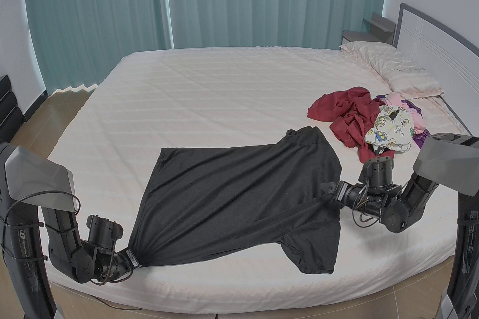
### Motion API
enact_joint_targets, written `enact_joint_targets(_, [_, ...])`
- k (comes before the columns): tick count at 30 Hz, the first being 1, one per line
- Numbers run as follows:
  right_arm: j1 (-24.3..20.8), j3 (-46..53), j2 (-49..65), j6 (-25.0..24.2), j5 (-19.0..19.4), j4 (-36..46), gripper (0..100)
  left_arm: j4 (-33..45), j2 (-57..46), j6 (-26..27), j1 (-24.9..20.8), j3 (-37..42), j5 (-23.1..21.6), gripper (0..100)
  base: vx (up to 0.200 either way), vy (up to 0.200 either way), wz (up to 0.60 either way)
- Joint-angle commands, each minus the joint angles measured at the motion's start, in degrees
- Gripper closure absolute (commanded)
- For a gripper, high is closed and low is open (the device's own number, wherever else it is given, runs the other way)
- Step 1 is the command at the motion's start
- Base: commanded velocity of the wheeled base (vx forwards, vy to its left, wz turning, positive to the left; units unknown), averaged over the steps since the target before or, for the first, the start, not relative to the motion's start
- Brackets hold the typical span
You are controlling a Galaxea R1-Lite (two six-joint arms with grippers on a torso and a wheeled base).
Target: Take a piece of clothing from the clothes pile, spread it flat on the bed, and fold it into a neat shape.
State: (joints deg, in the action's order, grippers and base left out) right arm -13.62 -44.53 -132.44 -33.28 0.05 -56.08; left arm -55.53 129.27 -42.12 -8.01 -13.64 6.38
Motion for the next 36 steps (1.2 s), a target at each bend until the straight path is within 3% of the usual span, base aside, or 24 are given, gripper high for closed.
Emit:
enact_joint_targets(1, [-6.60,3.31,3.24,-4.60,0.21,0.53,0,-0.02,0.02,-0.07,0.01,0.02,-0.31,100,0.000,0.000,0.00])
enact_joint_targets(3, [-9.32,3.31,2.10,-7.41,0.65,0.71,0,-0.02,0.11,-0.07,-0.08,0.02,-0.31,100,0.000,0.000,0.00])
enact_joint_targets(7, [-13.37,3.31,-0.10,-7.94,0.57,0.71,0,-0.02,0.11,-0.07,-0.08,0.11,-0.31,100,0.000,0.000,0.00])
enact_joint_targets(23, [-21.10,1.11,-4.23,-8.03,0.04,5.89,0,-0.02,0.11,-0.07,-0.25,0.11,-0.22,100,0.000,0.000,0.00])
enact_joint_targets(36, [-21.72,1.29,-4.50,-7.85,-0.05,6.15,0,-0.02,0.11,0.02,-0.25,0.02,-0.22,100,0.000,0.000,0.00])
